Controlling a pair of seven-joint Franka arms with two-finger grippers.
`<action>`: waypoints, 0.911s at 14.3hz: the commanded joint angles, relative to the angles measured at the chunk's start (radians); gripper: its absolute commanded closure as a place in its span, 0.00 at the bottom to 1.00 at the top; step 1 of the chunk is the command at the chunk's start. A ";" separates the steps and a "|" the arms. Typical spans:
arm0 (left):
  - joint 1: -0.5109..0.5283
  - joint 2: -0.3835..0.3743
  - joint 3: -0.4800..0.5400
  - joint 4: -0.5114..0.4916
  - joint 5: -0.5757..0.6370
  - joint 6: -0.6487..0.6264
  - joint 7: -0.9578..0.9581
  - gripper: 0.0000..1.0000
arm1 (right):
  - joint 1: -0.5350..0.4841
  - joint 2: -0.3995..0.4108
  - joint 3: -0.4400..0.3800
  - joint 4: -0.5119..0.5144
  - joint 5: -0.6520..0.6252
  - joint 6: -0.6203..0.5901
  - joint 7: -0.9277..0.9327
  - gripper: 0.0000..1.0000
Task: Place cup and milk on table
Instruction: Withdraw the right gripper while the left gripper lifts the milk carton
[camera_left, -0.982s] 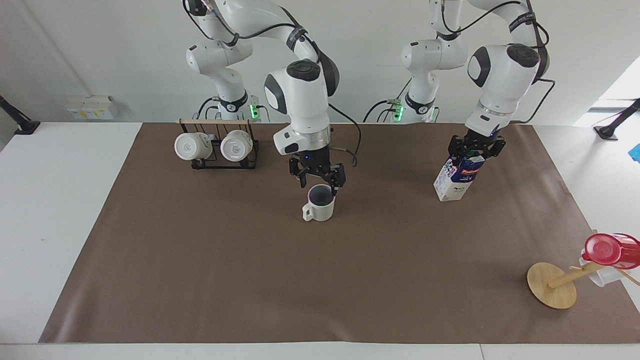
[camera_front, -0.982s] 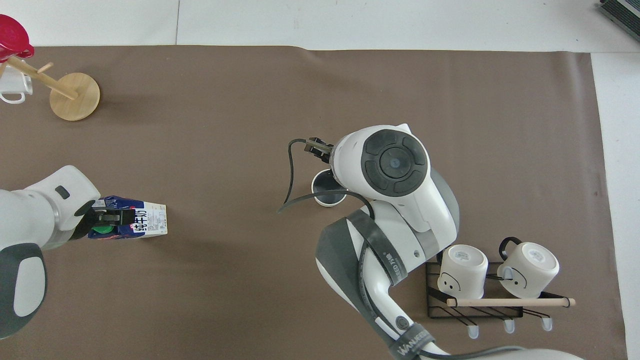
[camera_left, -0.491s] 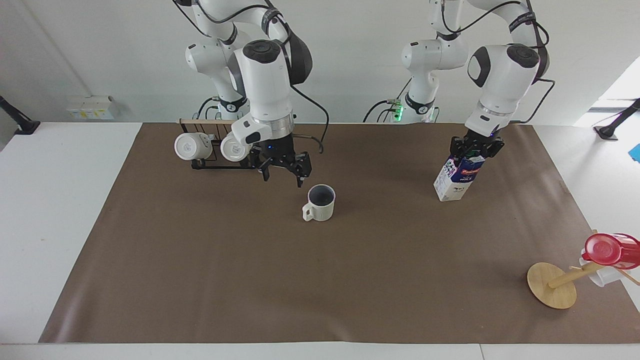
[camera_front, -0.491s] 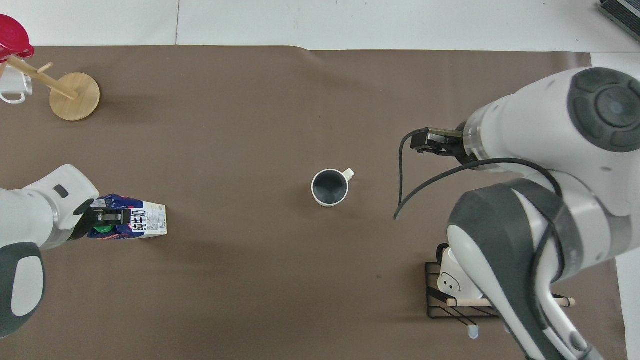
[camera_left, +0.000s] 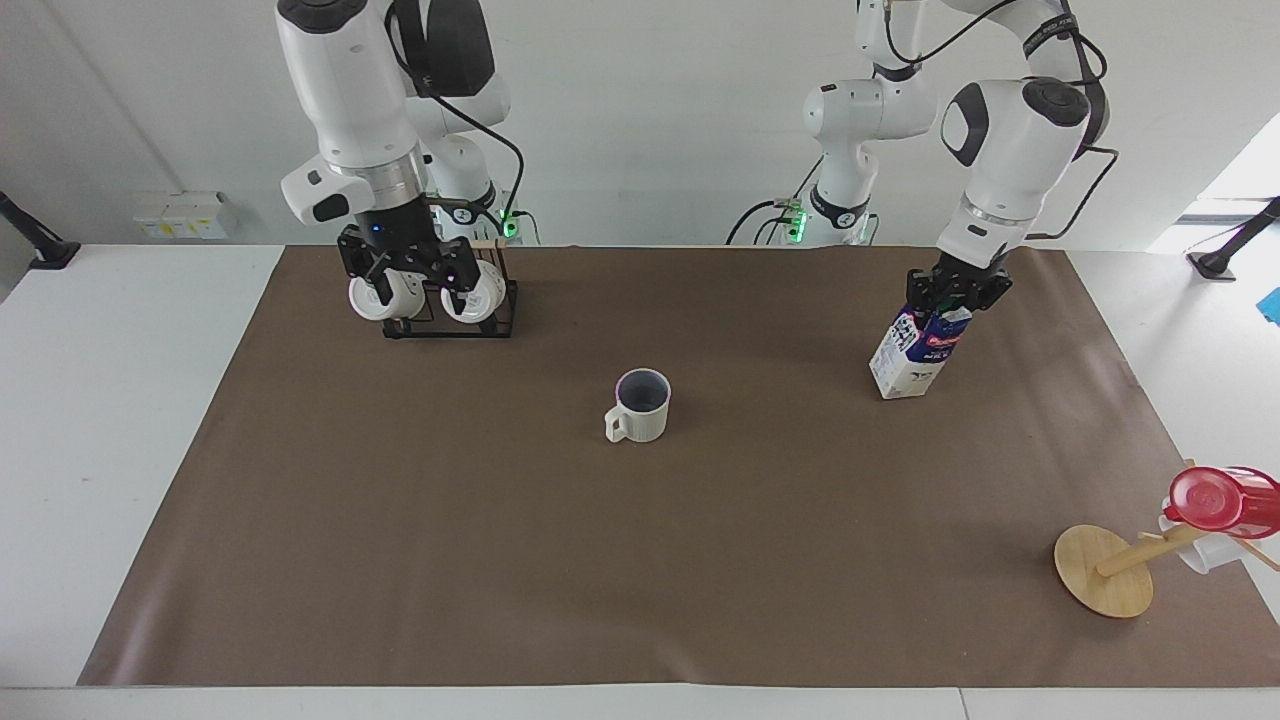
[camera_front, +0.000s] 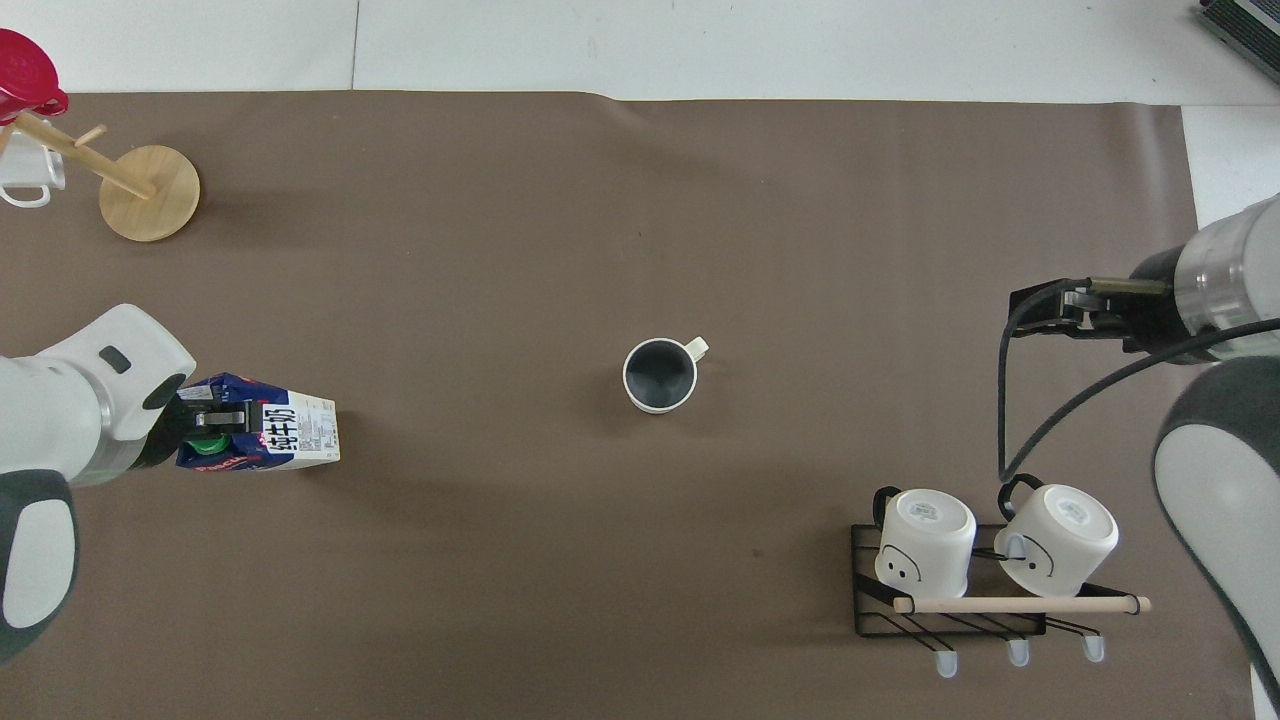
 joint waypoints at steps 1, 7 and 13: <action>-0.072 0.019 0.009 0.058 0.017 -0.054 -0.090 0.50 | -0.052 -0.025 0.008 -0.013 0.005 -0.030 -0.076 0.00; -0.204 0.100 0.007 0.181 0.017 -0.074 -0.242 0.50 | -0.083 -0.007 0.007 0.117 0.010 -0.120 -0.124 0.00; -0.359 0.227 0.009 0.294 0.018 -0.057 -0.408 0.50 | -0.080 -0.016 0.008 0.179 0.012 -0.221 -0.161 0.00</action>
